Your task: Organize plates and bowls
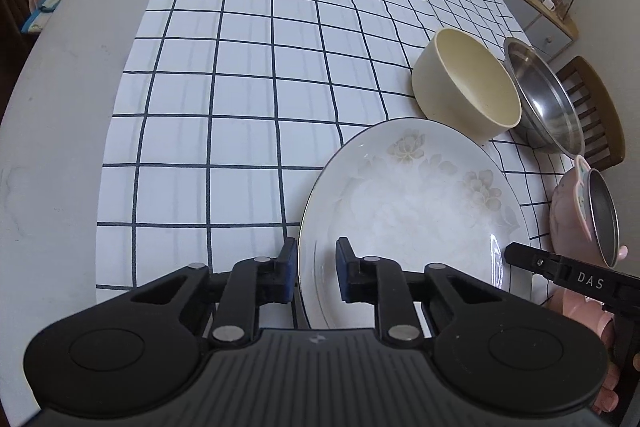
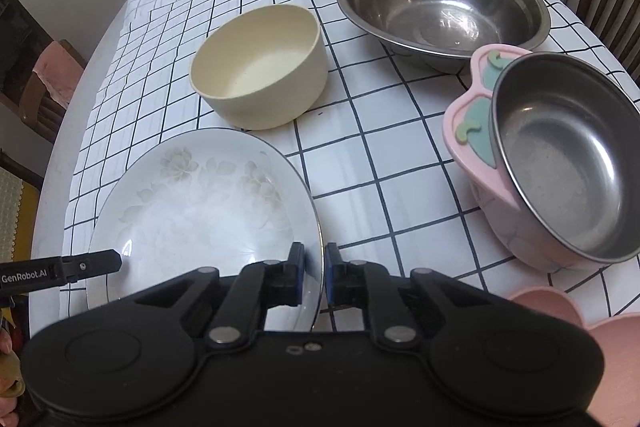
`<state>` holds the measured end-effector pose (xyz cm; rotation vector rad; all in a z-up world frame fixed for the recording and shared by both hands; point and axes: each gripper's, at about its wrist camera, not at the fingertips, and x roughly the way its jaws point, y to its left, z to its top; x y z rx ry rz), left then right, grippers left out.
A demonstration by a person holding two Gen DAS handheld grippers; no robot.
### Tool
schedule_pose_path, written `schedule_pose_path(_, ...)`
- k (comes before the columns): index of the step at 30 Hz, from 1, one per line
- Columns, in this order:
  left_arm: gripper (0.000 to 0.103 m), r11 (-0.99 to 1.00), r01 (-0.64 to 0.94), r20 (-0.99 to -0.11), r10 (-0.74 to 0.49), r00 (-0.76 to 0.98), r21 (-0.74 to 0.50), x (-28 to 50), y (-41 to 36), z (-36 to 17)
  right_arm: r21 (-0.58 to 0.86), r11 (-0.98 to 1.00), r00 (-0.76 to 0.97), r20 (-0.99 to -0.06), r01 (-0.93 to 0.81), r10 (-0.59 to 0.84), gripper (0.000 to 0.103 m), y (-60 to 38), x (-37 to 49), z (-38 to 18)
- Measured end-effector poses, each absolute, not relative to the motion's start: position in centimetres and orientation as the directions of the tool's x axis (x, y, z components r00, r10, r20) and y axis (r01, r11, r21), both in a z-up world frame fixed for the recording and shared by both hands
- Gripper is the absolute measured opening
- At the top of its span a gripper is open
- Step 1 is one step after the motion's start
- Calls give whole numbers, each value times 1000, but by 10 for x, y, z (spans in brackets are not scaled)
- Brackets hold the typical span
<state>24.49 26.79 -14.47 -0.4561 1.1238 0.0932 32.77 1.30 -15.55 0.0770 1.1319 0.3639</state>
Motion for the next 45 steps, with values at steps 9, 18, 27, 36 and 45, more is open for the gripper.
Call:
schedule_pose_path(9, 16, 906, -296, -885, -151, 441, -302, 234, 267, -143, 218, 942, 384, -871, -257, 307, 11, 16, 323, -155)
schedule_pose_path(18, 16, 906, -312, -884, -122, 452, -285, 208, 271, -129, 217, 934, 387, -865, -285, 319, 11, 22, 304, -144)
schedule_pose_path(27, 16, 897, -353, -878, -75, 472, -266, 161, 282, -105, 233, 911, 373, -856, -341, 359, 10, 34, 268, -124)
schedule_pose_path(36, 16, 870, -430, -889, -20, 457, -241, 105, 299, -99, 261, 867, 318, -854, -425, 413, 10, 47, 221, -123)
schedule_pose_path(45, 16, 838, -497, -907, 9, 420, -222, 41, 301, -111, 265, 803, 225, -871, -533, 437, 10, 59, 172, -132)
